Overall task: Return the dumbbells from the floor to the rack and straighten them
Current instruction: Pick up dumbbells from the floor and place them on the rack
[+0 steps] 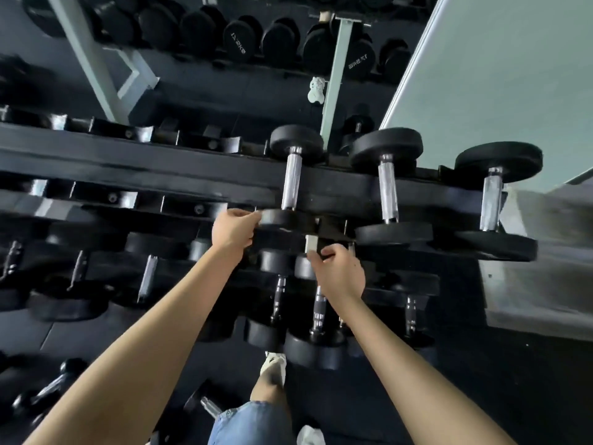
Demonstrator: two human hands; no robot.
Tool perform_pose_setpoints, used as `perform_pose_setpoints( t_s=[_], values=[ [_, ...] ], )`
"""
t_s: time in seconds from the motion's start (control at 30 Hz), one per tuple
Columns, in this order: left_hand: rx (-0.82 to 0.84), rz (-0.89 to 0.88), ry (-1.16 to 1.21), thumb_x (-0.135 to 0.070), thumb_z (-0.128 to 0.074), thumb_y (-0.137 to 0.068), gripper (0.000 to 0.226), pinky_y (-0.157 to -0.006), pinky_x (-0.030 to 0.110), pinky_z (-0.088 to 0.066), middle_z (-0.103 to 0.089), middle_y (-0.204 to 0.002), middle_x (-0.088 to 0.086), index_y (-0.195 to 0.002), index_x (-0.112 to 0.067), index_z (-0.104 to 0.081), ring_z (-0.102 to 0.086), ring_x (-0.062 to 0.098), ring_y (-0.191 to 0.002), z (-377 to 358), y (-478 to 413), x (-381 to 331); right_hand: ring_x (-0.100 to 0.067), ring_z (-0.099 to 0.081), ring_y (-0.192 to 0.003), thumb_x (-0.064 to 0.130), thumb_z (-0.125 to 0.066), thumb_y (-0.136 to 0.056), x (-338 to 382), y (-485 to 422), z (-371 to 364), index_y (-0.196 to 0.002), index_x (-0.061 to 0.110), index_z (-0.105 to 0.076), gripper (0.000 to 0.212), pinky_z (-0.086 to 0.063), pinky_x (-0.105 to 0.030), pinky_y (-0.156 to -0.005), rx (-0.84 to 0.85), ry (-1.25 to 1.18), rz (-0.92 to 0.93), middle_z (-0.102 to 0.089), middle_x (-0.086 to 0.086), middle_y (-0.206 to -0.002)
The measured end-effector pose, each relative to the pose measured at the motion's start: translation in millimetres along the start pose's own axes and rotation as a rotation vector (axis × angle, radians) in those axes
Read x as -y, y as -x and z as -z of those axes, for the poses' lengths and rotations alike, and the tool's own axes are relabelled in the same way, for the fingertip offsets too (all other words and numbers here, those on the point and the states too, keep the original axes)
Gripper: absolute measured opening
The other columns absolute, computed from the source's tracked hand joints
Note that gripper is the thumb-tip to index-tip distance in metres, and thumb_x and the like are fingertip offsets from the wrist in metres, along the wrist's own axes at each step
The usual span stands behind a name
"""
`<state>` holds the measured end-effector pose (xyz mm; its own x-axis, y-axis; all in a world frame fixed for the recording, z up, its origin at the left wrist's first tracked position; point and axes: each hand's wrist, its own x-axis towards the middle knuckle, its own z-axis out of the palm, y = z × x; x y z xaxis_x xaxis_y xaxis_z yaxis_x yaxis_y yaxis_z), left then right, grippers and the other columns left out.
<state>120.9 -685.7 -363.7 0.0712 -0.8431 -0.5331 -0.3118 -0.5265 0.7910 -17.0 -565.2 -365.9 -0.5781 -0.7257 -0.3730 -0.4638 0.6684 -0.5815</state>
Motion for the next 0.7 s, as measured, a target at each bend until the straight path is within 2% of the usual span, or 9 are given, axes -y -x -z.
perform_pose_setpoints(
  t_s=[0.1, 0.17, 0.3, 0.47, 0.53, 0.7],
  values=[
    [0.019, 0.07, 0.11, -0.016, -0.065, -0.085, 0.015, -0.038, 0.014, -0.04, -0.052, -0.065, 0.006, -0.073, -0.012, -0.057, -0.045, 0.016, -0.05, 24.3, 57.0, 39.4, -0.022, -0.062, -0.103, 0.046, -0.056, -0.088, -30.8, 50.4, -7.2, -0.106, 0.017, -0.064, 0.035, -0.042, -0.029, -0.078, 0.111, 0.041, 0.054, -0.069, 0.001, -0.105],
    [0.012, 0.114, 0.128, -0.017, -0.064, -0.086, 0.014, -0.034, 0.01, -0.036, -0.055, -0.068, 0.006, -0.075, -0.012, -0.057, -0.048, 0.016, -0.051, 40.3, 91.4, 69.7, -0.02, -0.063, -0.1, 0.047, -0.056, -0.088, -50.4, 83.2, -16.2, -0.105, 0.018, -0.063, 0.035, -0.045, -0.033, -0.085, 0.207, 0.093, 0.086, -0.069, 0.002, -0.102],
    [-0.042, 0.21, 0.115, -0.021, -0.064, -0.085, 0.012, -0.039, 0.014, -0.038, -0.058, -0.072, 0.006, -0.093, -0.012, -0.061, -0.051, 0.015, -0.051, 77.9, 142.1, 137.2, -0.023, -0.065, -0.099, 0.047, -0.058, -0.087, -80.5, 140.1, -48.1, -0.102, 0.017, -0.064, 0.033, -0.048, -0.031, -0.079, 0.368, 0.158, 0.113, -0.07, 0.001, -0.102],
    [-0.11, 0.308, 0.127, -0.019, -0.062, -0.086, 0.013, -0.037, 0.013, -0.035, -0.055, -0.064, 0.006, -0.077, -0.01, -0.058, -0.049, 0.018, -0.05, 132.1, 188.1, 220.4, -0.024, -0.064, -0.101, 0.047, -0.06, -0.085, -105.4, 196.7, -101.9, -0.093, 0.021, -0.064, 0.028, -0.047, -0.03, -0.08, 0.541, 0.233, 0.086, -0.071, -0.001, -0.105],
    [-0.147, 0.355, 0.163, -0.017, -0.06, -0.086, 0.012, -0.035, 0.012, -0.032, -0.052, -0.064, 0.007, -0.076, -0.011, -0.057, -0.045, 0.017, -0.048, 151.5, 198.3, 251.4, -0.024, -0.065, -0.1, 0.047, -0.06, -0.085, -113.3, 215.0, -124.5, -0.094, 0.021, -0.064, 0.028, -0.046, -0.028, -0.078, 0.59, 0.256, 0.073, -0.07, 0.0, -0.105],
    [-0.227, 0.497, 0.211, -0.018, -0.057, -0.089, 0.014, -0.037, 0.012, -0.036, -0.053, -0.066, 0.008, -0.078, -0.01, -0.057, -0.046, 0.017, -0.05, 194.3, 210.6, 326.2, -0.021, -0.065, -0.096, 0.047, -0.058, -0.085, -124.9, 254.5, -182.1, -0.097, 0.021, -0.064, 0.029, -0.043, -0.026, -0.072, 0.677, 0.326, 0.036, -0.07, 0.003, -0.101]
  ],
)
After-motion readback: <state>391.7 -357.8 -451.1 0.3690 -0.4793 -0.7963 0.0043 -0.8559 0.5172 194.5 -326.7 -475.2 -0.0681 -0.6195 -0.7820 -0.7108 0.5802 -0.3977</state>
